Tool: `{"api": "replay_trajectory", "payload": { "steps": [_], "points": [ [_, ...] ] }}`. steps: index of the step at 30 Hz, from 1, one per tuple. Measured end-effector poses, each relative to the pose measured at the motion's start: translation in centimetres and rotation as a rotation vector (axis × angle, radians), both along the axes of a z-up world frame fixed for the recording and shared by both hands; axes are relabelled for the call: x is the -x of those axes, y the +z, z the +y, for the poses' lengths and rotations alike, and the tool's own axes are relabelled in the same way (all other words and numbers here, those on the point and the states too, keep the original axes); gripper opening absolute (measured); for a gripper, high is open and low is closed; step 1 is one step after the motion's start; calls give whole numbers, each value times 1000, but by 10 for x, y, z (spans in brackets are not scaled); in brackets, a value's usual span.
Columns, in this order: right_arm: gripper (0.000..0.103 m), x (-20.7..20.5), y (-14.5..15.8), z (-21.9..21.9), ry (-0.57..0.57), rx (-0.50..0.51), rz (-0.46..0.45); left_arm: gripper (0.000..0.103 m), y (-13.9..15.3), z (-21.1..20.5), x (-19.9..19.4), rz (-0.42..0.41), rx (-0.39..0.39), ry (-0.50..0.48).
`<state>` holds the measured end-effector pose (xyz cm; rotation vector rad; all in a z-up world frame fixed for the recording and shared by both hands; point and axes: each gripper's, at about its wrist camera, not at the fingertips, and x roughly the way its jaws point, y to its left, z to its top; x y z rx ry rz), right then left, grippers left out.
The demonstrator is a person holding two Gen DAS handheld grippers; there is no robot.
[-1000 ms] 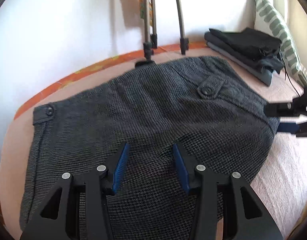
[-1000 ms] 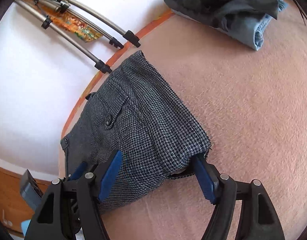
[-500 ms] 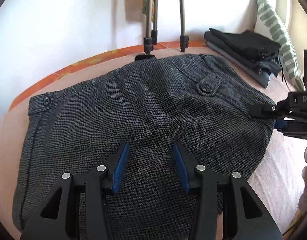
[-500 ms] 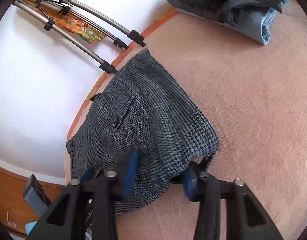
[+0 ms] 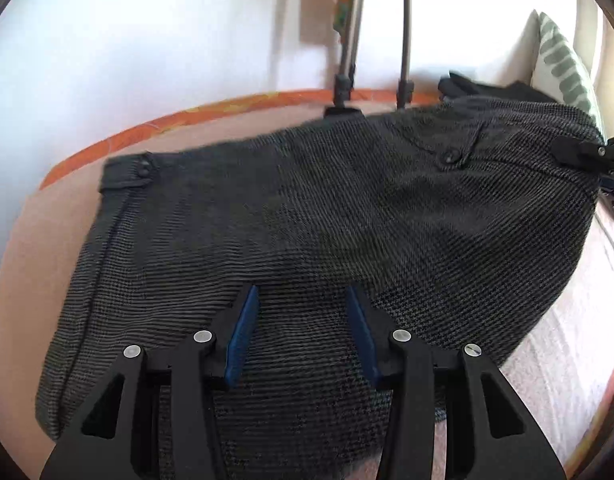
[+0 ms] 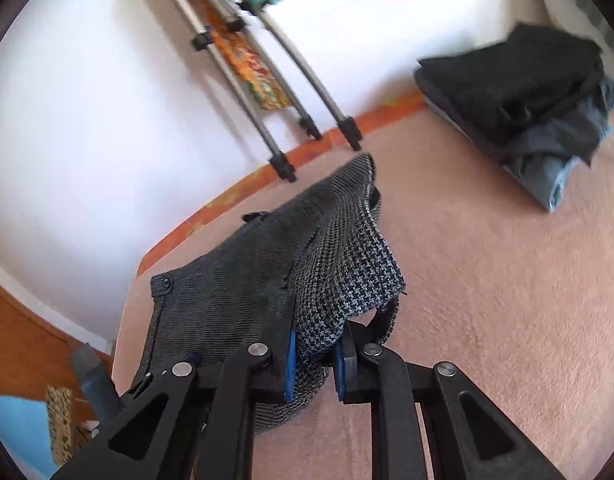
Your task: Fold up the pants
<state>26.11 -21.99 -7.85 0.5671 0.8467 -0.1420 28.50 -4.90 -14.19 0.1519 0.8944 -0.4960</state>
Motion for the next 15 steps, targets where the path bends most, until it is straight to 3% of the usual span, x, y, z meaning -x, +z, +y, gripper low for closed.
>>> {"api": "replay_trajectory", "payload": {
  "steps": [4, 15],
  "points": [
    [12, -9, 23, 32, 87, 83, -37, 44, 27, 49, 7, -17, 81, 74],
    [11, -49, 42, 151, 353, 241, -86, 44, 51, 193, 28, -37, 133, 337]
  ]
}}
